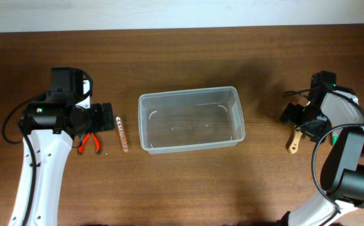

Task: Pack container
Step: 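Lower the right gripper and grasp the orange scraper's wooden handle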

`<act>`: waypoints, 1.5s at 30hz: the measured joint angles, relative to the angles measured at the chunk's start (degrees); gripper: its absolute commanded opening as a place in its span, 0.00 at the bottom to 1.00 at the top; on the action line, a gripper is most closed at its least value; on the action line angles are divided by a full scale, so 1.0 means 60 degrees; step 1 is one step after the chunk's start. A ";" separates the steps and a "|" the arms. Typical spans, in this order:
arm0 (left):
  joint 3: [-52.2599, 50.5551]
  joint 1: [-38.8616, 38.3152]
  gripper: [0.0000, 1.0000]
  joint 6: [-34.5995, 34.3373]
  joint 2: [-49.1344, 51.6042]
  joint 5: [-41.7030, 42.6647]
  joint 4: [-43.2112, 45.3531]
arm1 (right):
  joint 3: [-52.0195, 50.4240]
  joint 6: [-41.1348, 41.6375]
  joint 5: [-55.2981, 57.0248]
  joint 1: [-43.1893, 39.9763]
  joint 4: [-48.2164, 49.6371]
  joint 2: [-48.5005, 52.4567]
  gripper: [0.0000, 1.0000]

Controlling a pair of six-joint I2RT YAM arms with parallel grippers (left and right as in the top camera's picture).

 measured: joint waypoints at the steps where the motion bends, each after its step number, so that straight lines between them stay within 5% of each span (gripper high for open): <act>1: 0.0000 0.0000 0.99 0.0000 0.0000 0.0000 0.0000 | -0.0055 -0.0015 -0.0004 0.0000 0.0051 0.0000 0.98; 13: 0.0000 0.0000 0.99 0.0004 0.0000 0.0000 0.0004 | -0.0882 -0.0157 -0.0262 -0.0044 0.1198 -0.0040 0.98; 27: 0.0000 0.0000 0.99 0.0000 0.0000 0.0000 0.0000 | -0.0951 -0.0204 -0.0266 -0.0040 0.1224 -0.0091 0.54; 45: 0.0000 0.0000 0.99 0.0000 0.0000 0.0000 0.0000 | -0.0951 -0.0193 -0.0361 -0.0040 0.1035 -0.0091 0.25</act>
